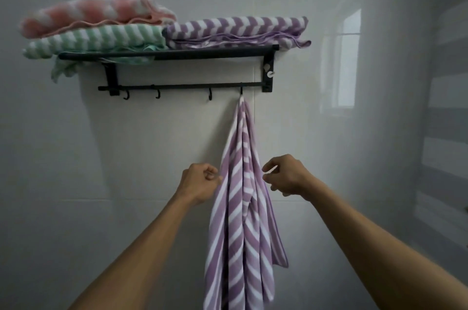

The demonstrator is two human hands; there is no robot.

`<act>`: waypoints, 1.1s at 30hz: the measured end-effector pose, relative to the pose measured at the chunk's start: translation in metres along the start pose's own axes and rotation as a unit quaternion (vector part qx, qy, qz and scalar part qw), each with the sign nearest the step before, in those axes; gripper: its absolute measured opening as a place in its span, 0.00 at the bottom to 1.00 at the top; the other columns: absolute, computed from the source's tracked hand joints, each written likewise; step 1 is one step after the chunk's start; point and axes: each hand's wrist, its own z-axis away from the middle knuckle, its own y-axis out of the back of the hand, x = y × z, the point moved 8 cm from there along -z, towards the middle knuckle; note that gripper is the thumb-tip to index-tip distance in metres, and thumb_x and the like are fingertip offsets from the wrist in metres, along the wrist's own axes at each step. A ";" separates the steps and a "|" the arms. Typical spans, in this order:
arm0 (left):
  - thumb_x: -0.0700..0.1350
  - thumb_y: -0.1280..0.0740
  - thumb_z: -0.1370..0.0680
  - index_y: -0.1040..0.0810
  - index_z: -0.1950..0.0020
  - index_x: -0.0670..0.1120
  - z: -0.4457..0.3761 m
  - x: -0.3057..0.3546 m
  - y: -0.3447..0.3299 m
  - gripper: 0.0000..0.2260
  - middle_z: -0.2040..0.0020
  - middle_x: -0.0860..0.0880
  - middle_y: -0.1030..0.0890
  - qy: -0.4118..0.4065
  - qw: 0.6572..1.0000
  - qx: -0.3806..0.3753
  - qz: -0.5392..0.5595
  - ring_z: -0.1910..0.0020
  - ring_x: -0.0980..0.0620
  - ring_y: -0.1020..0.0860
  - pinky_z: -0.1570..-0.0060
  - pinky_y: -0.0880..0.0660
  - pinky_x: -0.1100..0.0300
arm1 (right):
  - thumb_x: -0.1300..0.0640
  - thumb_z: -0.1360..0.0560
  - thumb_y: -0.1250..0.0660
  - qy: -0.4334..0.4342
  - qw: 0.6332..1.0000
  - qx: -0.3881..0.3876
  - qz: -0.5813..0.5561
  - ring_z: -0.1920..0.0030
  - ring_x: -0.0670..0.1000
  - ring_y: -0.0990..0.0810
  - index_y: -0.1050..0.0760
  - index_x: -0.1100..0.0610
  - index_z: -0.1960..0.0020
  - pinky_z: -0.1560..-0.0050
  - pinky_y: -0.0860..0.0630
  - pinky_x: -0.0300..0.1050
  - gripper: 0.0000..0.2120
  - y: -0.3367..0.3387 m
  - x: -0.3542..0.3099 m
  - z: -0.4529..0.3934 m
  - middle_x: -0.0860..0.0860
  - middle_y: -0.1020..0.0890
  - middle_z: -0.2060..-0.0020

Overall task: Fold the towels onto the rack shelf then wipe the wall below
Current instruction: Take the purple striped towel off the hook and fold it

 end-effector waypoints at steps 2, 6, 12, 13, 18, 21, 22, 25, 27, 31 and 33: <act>0.45 0.27 0.26 0.17 0.49 0.49 -0.018 -0.008 -0.012 0.06 0.60 0.54 0.18 0.006 1.000 0.000 0.003 0.52 0.50 0.19 0.45 0.23 0.60 | 0.59 0.22 0.34 -0.007 1.000 -0.004 0.000 0.53 0.62 0.14 0.21 0.58 0.40 0.72 0.22 0.41 0.11 -0.010 0.009 -0.018 0.60 0.14 0.54; 0.47 0.26 0.25 0.17 0.45 0.47 -0.064 -0.015 -0.037 0.11 0.56 0.52 0.17 0.006 1.000 0.006 0.028 0.49 0.49 0.18 0.46 0.25 0.62 | 0.61 0.22 0.34 -0.018 1.000 -0.006 -0.006 0.53 0.60 0.14 0.24 0.59 0.35 0.66 0.18 0.46 0.15 -0.018 0.020 -0.059 0.61 0.15 0.51; 0.56 0.26 0.26 0.23 0.35 0.45 -0.148 0.007 -0.058 0.24 0.46 0.49 0.18 -0.032 0.998 0.018 0.059 0.45 0.48 0.19 0.40 0.24 0.56 | 0.56 0.22 0.34 -0.019 0.998 0.049 -0.041 0.47 0.58 0.16 0.33 0.56 0.25 0.68 0.20 0.44 0.26 -0.005 0.012 -0.138 0.57 0.19 0.40; 0.57 0.28 0.25 0.23 0.36 0.47 -0.157 0.013 -0.059 0.22 0.47 0.51 0.18 -0.042 0.997 0.016 0.070 0.46 0.49 0.19 0.42 0.24 0.57 | 0.54 0.21 0.34 -0.011 0.996 0.062 -0.055 0.45 0.58 0.17 0.34 0.55 0.24 0.69 0.21 0.42 0.27 -0.005 0.008 -0.147 0.56 0.22 0.35; 0.61 0.35 0.21 0.21 0.38 0.49 -0.202 0.037 -0.067 0.19 0.45 0.51 0.17 -0.086 0.990 0.035 0.103 0.46 0.49 0.20 0.43 0.23 0.55 | 0.43 0.20 0.35 0.043 0.982 0.148 -0.112 0.45 0.58 0.17 0.31 0.50 0.26 0.54 0.16 0.54 0.25 -0.001 -0.012 -0.191 0.53 0.20 0.36; 0.59 0.33 0.22 0.20 0.42 0.51 -0.223 0.048 -0.072 0.15 0.50 0.53 0.16 -0.109 0.984 0.032 0.134 0.49 0.50 0.18 0.47 0.21 0.52 | 0.44 0.20 0.35 0.076 0.972 0.182 -0.131 0.49 0.56 0.16 0.29 0.50 0.29 0.45 0.18 0.56 0.22 0.005 -0.021 -0.211 0.52 0.15 0.51; 0.58 0.32 0.23 0.20 0.44 0.52 -0.226 0.051 -0.073 0.13 0.52 0.52 0.16 -0.121 0.982 0.029 0.143 0.51 0.50 0.17 0.48 0.20 0.51 | 0.47 0.20 0.35 0.088 0.970 0.185 -0.129 0.52 0.54 0.15 0.27 0.50 0.30 0.47 0.17 0.54 0.20 0.007 -0.025 -0.215 0.52 0.15 0.55; 0.52 0.31 0.23 0.21 0.41 0.53 -0.238 0.061 -0.071 0.12 0.51 0.54 0.16 -0.156 0.973 0.045 0.162 0.52 0.52 0.18 0.51 0.20 0.57 | 0.55 0.20 0.35 0.126 0.964 0.205 -0.112 0.57 0.51 0.16 0.24 0.49 0.33 0.51 0.18 0.50 0.15 0.016 -0.037 -0.226 0.49 0.17 0.59; 0.45 0.31 0.22 0.22 0.37 0.54 -0.242 0.067 -0.067 0.14 0.49 0.55 0.17 -0.183 0.966 0.067 0.168 0.51 0.55 0.19 0.55 0.24 0.65 | 0.56 0.20 0.36 0.142 0.954 0.234 -0.119 0.56 0.52 0.17 0.22 0.49 0.36 0.51 0.18 0.49 0.14 0.023 -0.043 -0.230 0.46 0.19 0.59; 0.38 0.33 0.22 0.22 0.37 0.53 -0.244 0.077 -0.061 0.16 0.49 0.54 0.17 -0.219 0.952 0.087 0.193 0.51 0.57 0.19 0.55 0.24 0.67 | 0.56 0.19 0.36 0.163 0.937 0.271 -0.147 0.55 0.54 0.18 0.20 0.50 0.41 0.54 0.20 0.48 0.10 0.032 -0.048 -0.232 0.42 0.22 0.60; 0.38 0.33 0.22 0.21 0.41 0.51 -0.247 0.080 -0.060 0.12 0.50 0.53 0.17 -0.226 0.950 0.095 0.193 0.52 0.55 0.19 0.56 0.24 0.67 | 0.56 0.19 0.36 0.170 0.931 0.285 -0.154 0.54 0.54 0.18 0.20 0.51 0.43 0.53 0.20 0.49 0.08 0.037 -0.047 -0.234 0.43 0.21 0.60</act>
